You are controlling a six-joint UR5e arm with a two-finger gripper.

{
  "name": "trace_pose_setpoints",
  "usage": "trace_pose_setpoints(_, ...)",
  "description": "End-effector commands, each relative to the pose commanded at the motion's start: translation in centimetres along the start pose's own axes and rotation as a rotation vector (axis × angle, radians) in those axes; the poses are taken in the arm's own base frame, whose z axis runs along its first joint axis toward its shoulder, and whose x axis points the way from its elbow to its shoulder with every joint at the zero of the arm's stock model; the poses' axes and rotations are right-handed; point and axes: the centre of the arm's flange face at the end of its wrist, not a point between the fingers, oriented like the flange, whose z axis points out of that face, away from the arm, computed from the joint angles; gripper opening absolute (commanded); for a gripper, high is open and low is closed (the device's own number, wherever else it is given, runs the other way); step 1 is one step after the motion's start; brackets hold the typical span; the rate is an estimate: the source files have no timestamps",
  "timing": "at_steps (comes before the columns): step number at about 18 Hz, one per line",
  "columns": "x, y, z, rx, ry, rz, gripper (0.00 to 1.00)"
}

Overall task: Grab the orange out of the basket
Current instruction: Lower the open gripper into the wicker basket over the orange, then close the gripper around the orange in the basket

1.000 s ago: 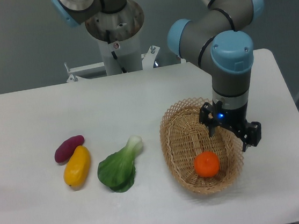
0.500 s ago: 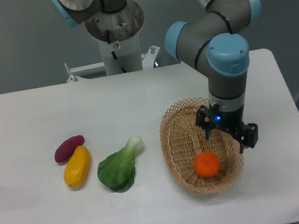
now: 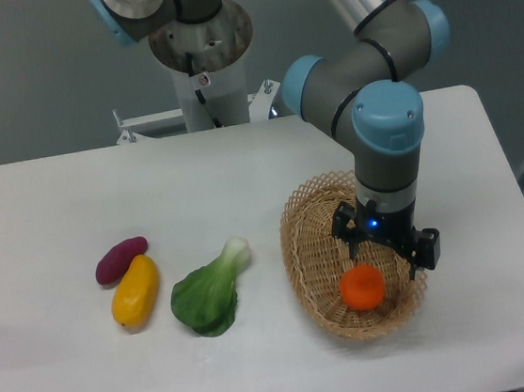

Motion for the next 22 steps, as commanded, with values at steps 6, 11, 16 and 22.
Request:
trace_pose_setpoints(6, 0.5, 0.5, 3.4, 0.005, -0.013, 0.027, 1.00)
trace_pose_setpoints(11, 1.3, 1.1, 5.8, -0.018, 0.015, 0.066, 1.00)
trace_pose_setpoints(16, 2.4, 1.5, 7.0, -0.024, 0.028, 0.068, 1.00)
trace_pose_setpoints(22, 2.5, 1.6, 7.5, -0.027, 0.035, 0.066, 1.00)
